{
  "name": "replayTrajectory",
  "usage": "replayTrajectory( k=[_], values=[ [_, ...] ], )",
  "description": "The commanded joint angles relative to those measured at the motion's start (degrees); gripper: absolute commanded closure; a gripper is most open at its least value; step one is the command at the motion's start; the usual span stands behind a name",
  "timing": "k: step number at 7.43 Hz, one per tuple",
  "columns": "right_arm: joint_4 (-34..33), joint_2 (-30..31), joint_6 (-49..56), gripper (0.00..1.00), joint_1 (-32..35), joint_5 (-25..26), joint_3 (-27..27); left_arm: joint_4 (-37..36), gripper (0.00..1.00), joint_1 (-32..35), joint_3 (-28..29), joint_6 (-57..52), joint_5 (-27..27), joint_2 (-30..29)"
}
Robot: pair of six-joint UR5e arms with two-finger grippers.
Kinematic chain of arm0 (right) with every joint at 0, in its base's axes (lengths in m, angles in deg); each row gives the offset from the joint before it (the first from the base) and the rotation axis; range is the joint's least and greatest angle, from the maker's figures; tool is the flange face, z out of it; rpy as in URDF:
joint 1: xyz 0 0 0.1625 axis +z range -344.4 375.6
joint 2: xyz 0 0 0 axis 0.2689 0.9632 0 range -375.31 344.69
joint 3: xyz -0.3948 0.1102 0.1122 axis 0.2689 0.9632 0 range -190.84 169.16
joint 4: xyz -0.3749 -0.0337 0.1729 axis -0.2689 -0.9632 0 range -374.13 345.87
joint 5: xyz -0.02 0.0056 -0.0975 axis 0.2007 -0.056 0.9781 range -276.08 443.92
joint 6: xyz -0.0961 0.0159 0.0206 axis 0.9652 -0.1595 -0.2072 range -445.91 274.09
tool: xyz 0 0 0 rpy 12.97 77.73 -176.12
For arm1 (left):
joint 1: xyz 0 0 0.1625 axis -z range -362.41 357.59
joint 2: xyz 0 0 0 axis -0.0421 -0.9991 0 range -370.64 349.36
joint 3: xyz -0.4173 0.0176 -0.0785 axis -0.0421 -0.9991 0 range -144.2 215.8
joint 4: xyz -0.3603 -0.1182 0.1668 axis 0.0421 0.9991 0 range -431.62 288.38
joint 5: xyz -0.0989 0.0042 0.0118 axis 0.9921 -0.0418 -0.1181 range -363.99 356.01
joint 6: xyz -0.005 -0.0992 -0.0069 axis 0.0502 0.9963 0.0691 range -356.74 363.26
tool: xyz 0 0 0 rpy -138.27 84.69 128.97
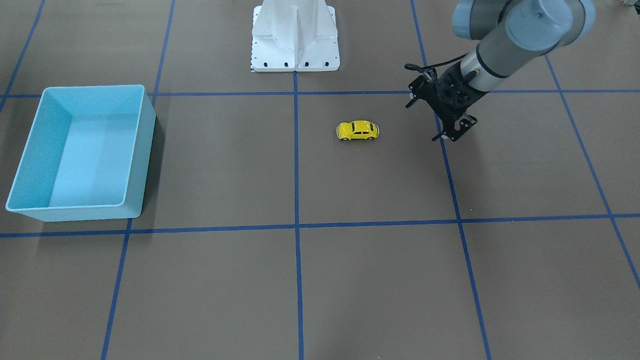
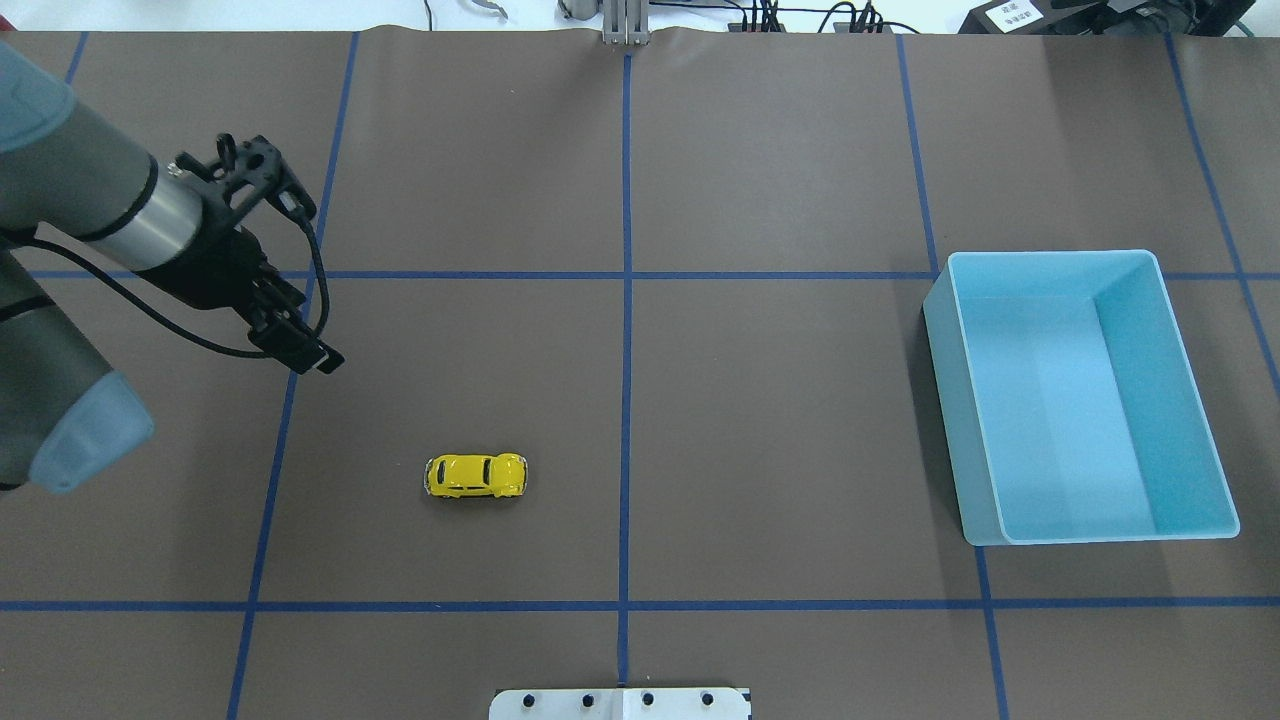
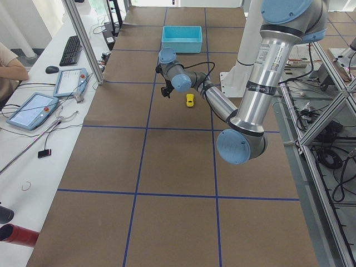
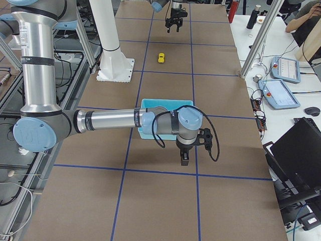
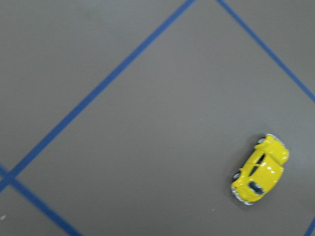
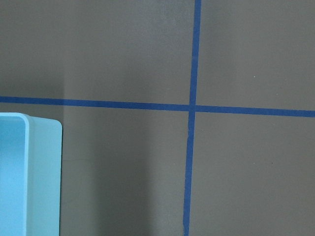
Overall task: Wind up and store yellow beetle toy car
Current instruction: 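Reach the left gripper down over the yellow beetle toy car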
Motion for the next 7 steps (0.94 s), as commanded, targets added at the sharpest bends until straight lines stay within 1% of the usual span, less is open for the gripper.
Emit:
replayTrajectory(
  k=[1,3,4,5,6,7],
  values=[
    [0.01,-0.02,-0.07,0.00,0.09,0.00,0.07,0.05,0.00,-6.69,-2.22,-11.63,-8.62,-0.21],
    [0.01,0.07,-0.07,0.00,0.09,0.00,-0.02,-0.12,0.00,-9.25,-1.78,-22.50,-12.43,-1.00],
    [0.01,0.07,-0.07,0.00,0.09,0.00,-0.02,-0.30,0.00,-11.70,-0.30,-26.98,-17.58,-2.48],
    [0.01,0.07,0.02,0.00,0.09,0.00,-0.02,-0.39,0.00,-13.64,1.54,-27.20,-19.55,-3.98],
    [0.01,0.07,-0.07,0.00,0.09,0.00,-0.02,-0.56,0.00,-14.97,2.78,-25.64,-19.65,-5.39],
    [0.01,0.07,-0.07,0.00,0.09,0.00,-0.02,-2.30,0.00,-16.89,3.31,-23.45,-20.35,-6.62]
  ],
)
